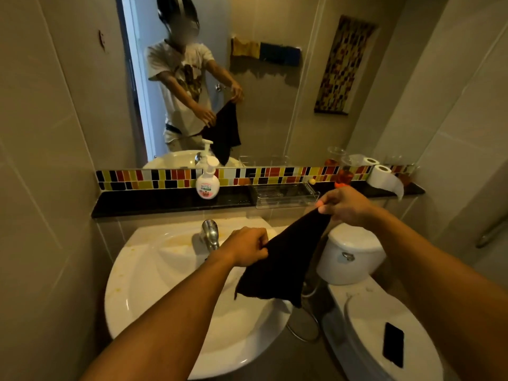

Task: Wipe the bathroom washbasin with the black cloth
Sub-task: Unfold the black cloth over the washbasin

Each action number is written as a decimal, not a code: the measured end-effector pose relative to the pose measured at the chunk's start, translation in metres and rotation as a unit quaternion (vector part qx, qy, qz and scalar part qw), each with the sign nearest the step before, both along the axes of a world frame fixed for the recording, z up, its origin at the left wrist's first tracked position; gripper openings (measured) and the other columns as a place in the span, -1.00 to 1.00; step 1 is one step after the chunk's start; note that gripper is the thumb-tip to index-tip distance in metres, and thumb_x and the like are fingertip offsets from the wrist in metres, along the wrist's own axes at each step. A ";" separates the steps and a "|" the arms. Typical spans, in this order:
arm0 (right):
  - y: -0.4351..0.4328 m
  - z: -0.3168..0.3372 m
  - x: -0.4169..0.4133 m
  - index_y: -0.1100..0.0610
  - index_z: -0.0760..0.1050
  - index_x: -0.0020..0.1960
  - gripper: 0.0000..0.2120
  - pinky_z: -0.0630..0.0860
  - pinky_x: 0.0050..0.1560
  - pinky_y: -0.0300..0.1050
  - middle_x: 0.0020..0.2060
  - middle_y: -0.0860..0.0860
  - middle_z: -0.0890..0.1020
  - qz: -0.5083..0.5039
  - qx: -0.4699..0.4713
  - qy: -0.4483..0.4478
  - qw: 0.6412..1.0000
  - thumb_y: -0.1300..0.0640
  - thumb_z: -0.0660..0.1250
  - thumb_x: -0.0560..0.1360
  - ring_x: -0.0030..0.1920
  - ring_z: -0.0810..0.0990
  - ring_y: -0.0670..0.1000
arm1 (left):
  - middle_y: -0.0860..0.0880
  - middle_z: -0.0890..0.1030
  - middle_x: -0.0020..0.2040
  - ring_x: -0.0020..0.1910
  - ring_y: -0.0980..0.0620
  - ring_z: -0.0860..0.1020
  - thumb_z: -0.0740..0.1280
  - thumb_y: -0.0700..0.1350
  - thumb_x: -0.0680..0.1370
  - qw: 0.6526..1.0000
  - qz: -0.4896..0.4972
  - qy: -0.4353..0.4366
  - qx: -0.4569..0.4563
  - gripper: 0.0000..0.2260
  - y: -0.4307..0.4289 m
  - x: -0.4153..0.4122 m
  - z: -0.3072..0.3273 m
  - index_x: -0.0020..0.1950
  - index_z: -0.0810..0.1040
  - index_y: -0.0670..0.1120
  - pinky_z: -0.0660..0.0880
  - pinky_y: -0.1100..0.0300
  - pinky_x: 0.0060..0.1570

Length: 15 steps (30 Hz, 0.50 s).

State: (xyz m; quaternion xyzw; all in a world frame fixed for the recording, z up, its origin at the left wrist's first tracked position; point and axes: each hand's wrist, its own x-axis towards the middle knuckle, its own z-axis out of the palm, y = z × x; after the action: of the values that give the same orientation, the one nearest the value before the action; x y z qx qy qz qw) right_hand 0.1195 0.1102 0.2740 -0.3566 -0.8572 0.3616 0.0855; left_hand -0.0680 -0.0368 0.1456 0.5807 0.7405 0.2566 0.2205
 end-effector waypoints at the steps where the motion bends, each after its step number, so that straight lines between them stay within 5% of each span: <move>1: 0.003 0.003 0.007 0.12 0.56 -0.13 -0.88 0.49 0.02 -0.04 -0.14 0.02 0.57 -0.013 -0.003 0.012 1.000 0.31 0.31 0.51 -0.03 0.54 0.01 | -0.05 0.55 -0.13 -0.12 -0.06 0.53 0.35 -0.11 0.47 1.000 0.001 -0.002 -0.002 -0.90 -0.003 -0.002 0.000 -0.04 0.49 -0.05 0.46 0.10 -0.15; 9: 0.019 -0.023 0.061 0.13 0.54 -0.06 -0.92 0.52 0.00 -0.04 -0.03 0.12 0.60 -0.060 -0.058 -0.057 0.995 0.28 0.32 0.51 0.07 0.56 0.13 | -0.04 0.58 -0.09 -0.08 -0.04 0.56 0.37 -0.17 0.48 0.999 0.017 -0.033 -0.005 -0.86 -0.014 -0.014 -0.002 0.03 0.58 -0.06 0.56 0.03 0.01; 15: 0.022 -0.043 0.086 0.21 0.58 0.03 -0.88 0.56 -0.11 -0.09 0.00 0.15 0.61 -0.097 -0.162 -0.143 0.972 0.29 0.33 0.50 0.01 0.58 0.08 | -0.01 0.59 -0.06 -0.06 0.04 0.56 0.35 -0.20 0.50 0.997 -0.026 -0.017 -0.068 -0.80 -0.015 -0.024 0.000 0.11 0.61 -0.09 0.51 0.18 -0.01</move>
State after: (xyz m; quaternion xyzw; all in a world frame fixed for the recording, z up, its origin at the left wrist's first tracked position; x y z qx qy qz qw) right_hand 0.2054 0.1320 0.2310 -0.4955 -0.7516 0.4309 -0.0620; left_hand -0.0921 -0.0519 0.1454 0.5789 0.7371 0.2093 0.2789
